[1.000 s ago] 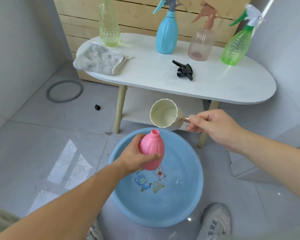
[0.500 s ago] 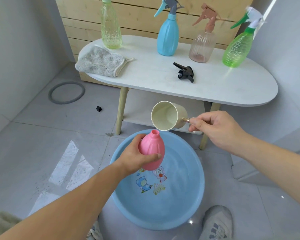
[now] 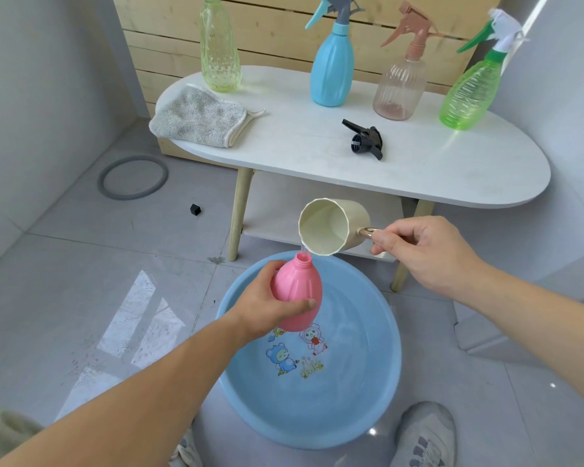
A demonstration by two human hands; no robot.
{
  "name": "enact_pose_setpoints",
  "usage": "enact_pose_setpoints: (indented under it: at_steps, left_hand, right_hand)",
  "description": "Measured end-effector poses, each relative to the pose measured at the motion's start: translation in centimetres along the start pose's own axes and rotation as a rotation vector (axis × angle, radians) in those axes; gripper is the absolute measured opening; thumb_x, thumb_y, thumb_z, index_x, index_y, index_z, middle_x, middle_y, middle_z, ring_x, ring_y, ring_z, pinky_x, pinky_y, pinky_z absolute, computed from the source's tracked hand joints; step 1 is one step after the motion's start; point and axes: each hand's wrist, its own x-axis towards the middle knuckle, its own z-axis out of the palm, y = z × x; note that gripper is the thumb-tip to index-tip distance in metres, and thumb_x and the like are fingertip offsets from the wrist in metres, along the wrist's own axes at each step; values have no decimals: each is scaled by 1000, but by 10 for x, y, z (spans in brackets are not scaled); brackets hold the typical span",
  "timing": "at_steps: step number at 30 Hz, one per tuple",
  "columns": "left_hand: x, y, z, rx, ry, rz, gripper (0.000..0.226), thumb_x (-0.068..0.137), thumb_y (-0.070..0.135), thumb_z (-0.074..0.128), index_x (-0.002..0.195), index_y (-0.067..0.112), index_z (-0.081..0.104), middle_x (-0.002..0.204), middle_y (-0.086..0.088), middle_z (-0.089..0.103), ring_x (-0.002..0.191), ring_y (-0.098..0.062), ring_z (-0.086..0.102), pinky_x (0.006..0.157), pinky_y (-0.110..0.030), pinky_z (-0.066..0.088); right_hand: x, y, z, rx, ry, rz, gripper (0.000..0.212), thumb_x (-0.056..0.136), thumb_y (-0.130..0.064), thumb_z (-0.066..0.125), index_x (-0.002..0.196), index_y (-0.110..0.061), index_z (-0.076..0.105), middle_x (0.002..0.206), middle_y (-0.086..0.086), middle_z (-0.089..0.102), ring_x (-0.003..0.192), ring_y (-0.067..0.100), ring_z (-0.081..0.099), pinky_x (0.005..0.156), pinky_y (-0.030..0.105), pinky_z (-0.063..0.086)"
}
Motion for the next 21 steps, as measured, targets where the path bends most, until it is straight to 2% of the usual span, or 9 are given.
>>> enact_pose_setpoints:
  at_steps: [5, 10, 15, 21]
  left_hand:
    - [0, -2, -2, -11, 1, -10, 78, 63, 39, 91, 129, 36, 49, 120, 3, 62, 107, -20, 65, 78, -34, 64]
    - [1, -2, -1, -22, 8, -18, 77, 61, 41, 89, 127, 37, 50, 120, 3, 63, 107, -19, 66, 75, -30, 62]
    - [1, -4, -1, -12, -5, -17, 71, 69, 32, 91, 127, 33, 50, 118, 2, 63, 104, -19, 66, 67, -22, 59]
    - [2, -6, 0, 15, 0, -18, 78, 60, 41, 89, 128, 34, 50, 119, 3, 64, 105, -19, 67, 78, -31, 62]
  right_hand:
    - [2, -1, -1, -13, 6, -12, 29, 95, -29, 62, 77, -10, 75, 36, -16, 41, 43, 3, 41, 48, 10, 30]
    - [3, -1, -1, -23, 12, -25, 28, 95, -29, 63, 78, -10, 75, 39, -18, 45, 44, 3, 43, 49, 10, 31]
    - [5, 1, -1, -24, 15, -34, 26, 94, -28, 63, 78, -12, 75, 40, -20, 48, 45, 2, 43, 49, 10, 31]
    - [5, 2, -1, -16, 11, -50, 23, 94, -25, 64, 78, -13, 75, 46, -26, 55, 49, -3, 50, 52, 7, 34]
